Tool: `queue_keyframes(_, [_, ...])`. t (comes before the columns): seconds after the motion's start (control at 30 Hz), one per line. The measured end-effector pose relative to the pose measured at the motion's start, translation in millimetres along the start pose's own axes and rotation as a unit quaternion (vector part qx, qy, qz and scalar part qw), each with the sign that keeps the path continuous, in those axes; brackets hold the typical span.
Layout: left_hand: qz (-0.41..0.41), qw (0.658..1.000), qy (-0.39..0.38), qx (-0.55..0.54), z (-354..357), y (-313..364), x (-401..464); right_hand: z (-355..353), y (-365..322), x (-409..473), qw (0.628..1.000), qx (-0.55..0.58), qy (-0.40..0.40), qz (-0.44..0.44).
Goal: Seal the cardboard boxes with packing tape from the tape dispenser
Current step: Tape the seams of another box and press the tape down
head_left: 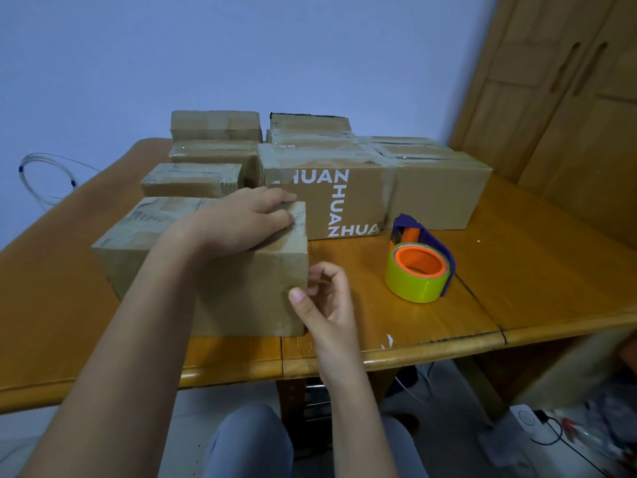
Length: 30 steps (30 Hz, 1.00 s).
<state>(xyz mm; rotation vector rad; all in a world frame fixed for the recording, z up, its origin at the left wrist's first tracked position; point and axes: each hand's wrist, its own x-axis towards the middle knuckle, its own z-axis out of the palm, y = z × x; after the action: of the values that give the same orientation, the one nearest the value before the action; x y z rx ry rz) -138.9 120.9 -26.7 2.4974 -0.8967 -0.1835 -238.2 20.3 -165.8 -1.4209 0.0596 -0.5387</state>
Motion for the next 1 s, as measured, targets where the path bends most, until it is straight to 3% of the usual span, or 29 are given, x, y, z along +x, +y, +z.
queue_keyframes(0.3, [0.001, 1.0, 0.002, -0.003, -1.4, -0.6, -1.6, -4.2, -2.1, 0.6, 0.998, 0.055, -0.029, 0.018])
queue_keyframes(1.0, [0.006, 1.0, -0.008, 0.01, -0.7, -3.0, 1.4, -6.4, 3.5, 2.1, 0.999, -0.023, -0.042, -0.02])
